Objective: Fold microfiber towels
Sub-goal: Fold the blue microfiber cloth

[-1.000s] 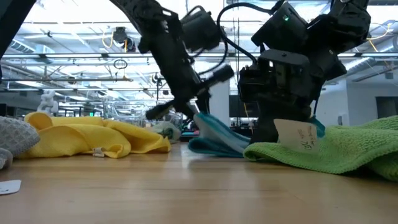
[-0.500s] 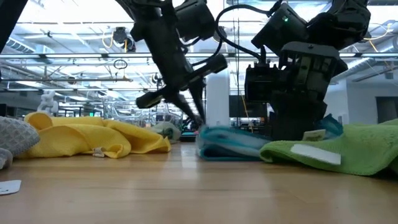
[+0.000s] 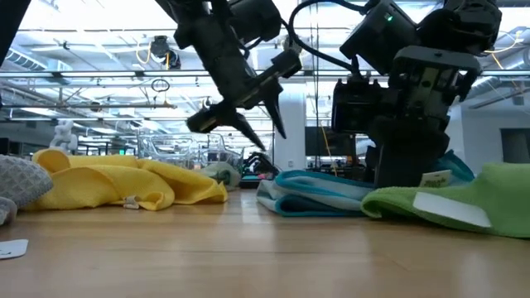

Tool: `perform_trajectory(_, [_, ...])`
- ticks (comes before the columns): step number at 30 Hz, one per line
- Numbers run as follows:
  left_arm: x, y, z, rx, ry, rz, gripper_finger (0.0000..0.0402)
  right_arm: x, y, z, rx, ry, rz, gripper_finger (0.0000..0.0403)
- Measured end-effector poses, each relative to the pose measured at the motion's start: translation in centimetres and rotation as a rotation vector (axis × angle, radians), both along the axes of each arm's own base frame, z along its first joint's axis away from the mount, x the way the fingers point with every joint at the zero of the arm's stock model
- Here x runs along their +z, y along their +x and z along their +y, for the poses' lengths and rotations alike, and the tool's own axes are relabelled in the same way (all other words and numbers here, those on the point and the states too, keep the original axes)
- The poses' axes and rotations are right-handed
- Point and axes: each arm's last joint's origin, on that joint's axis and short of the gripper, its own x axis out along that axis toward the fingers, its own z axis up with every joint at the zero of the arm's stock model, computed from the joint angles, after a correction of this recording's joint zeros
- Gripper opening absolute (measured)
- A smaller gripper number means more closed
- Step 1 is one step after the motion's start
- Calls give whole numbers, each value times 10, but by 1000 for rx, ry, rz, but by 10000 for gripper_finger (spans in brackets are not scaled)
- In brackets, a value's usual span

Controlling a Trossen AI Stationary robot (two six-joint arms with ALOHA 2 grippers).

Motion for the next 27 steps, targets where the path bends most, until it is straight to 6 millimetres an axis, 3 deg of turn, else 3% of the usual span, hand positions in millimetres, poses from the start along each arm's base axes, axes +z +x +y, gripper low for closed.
perform_trajectory(7, [-6, 2, -28, -5, -35, 26, 161, 0, 0, 1, 5, -2, -1, 1])
perform_trajectory(15, [-20, -11, -54, 40, -90, 137, 161, 0, 0, 1, 9, -6, -4, 1])
perform_trajectory(20, [-32, -6, -47, 98, -69, 58, 161, 0, 0, 1, 8, -14, -13, 1])
perform_trajectory(24, [-53, -1, -36, 121, -81, 32, 161, 0, 0, 1, 1, -24, -18, 1])
perform_trajectory(27, [-55, 5, -28, 130, -100, -23, 161, 0, 1, 1, -2, -25, -19, 1])
